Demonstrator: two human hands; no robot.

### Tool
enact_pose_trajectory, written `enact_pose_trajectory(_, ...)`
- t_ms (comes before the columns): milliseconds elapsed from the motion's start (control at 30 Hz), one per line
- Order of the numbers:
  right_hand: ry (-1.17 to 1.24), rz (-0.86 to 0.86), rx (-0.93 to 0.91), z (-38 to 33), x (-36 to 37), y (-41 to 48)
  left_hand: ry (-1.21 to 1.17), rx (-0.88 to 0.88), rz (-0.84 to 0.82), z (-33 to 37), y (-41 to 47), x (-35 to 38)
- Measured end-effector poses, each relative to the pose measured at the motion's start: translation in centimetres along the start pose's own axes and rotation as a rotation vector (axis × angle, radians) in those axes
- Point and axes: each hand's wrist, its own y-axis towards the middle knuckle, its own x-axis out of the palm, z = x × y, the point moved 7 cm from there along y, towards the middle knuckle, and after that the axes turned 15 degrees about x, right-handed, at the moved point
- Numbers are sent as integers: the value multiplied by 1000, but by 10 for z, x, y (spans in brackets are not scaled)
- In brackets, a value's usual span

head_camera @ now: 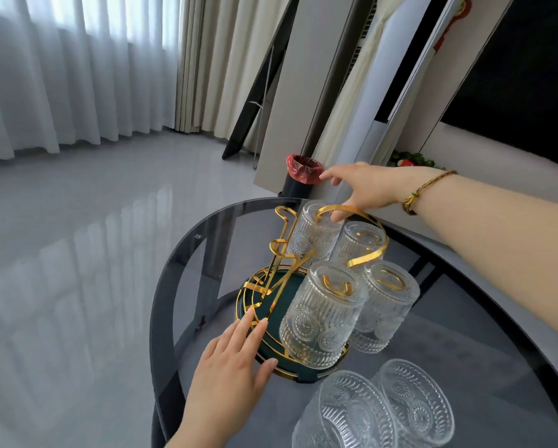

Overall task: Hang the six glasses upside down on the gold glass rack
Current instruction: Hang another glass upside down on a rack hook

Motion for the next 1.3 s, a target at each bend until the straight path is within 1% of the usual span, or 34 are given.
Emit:
enact_pose_trajectory(67,94,104,5,11,-13,-17,-10,-11,-18,2,1,-2)
enact_pose_trajectory(167,307,248,33,31,-19,-49,-3,-20,-43,6,-1,-5)
enact_pose_trajectory(233,526,364,59,47,-14,-75,5,-28,-56,8,-2,-7)
enact_pose_trajectory(300,817,469,102,69,-1,-108,16,-33,-66,11,-3,-9)
enact_pose_trajectory(333,963,493,126,80,11,-126,14,-35,-69,12,-3,-10)
enact_pose_trajectory(400,1204,452,138,94,48,-160,13,-39,-82,15,-4,-10)
enact_pose_trajectory(500,1367,283,124,91,112,-206,19,-58,-91,17,-4,-11)
enact_pose_trajectory(633,1548,319,223,98,167,-243,32,-76,-104,21,-5,-11)
enact_pose_trajectory(733,1571,239,303,91,202,-249,43,-77,-105,24,-7,-12)
enact_pose_trajectory(833,1478,139,372,81,238,-246,55,-76,-115,27,-8,-13)
enact_pose_trajectory(900,1383,98,382,75,250,-241,56,-74,-116,28,-8,-14)
enact_pose_trajectory(967,1326,103,399,75,254,-234,57,-71,-120,28,-8,-13)
enact_pose_trajectory(1300,1204,189,472,81,254,-211,43,-70,-123,22,-7,-12)
